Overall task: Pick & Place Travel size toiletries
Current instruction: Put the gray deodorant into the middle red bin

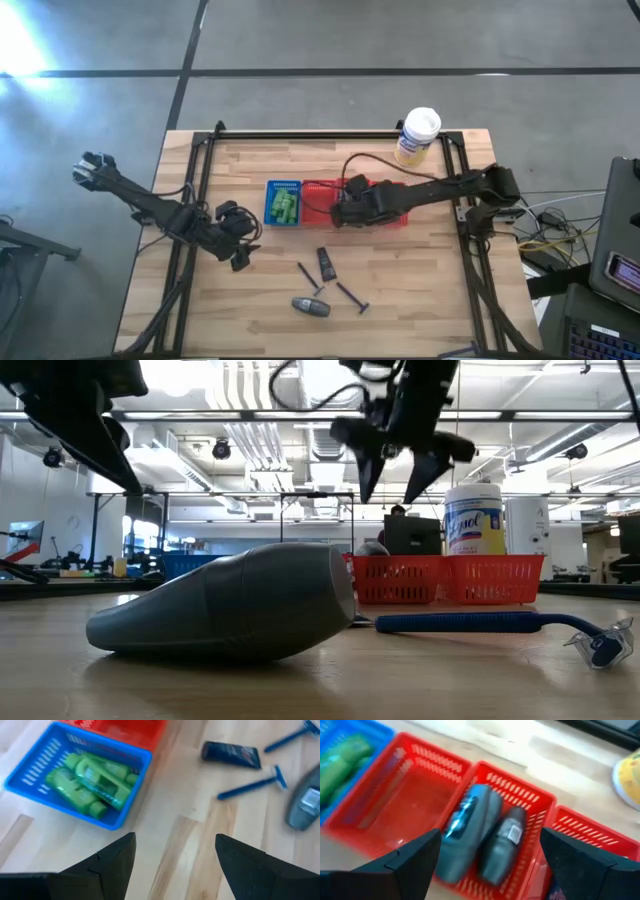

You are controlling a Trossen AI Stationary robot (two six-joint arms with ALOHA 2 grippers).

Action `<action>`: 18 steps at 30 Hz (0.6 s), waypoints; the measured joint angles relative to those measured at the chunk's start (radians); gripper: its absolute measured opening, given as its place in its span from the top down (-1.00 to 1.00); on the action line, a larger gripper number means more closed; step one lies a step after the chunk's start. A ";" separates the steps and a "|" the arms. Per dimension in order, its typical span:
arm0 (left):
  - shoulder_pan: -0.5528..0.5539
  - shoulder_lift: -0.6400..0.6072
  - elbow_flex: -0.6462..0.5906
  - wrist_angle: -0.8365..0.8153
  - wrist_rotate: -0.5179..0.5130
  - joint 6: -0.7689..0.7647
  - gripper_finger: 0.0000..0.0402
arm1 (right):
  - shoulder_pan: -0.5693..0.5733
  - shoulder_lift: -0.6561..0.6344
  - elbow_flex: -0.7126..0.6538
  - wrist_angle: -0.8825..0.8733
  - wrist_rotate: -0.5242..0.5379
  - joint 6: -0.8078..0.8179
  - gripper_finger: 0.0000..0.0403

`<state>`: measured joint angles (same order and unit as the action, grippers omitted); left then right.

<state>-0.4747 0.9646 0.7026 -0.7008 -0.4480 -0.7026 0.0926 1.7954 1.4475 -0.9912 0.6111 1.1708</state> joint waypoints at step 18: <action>-0.002 0.003 -0.022 0.022 0.095 0.182 -0.38 | 0.308 0.027 0.006 0.315 -0.402 -0.006 -0.67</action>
<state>-0.4770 0.9680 0.6810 -0.6783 -0.3526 -0.5207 0.4008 1.8227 1.4531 -0.6761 0.2087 1.1649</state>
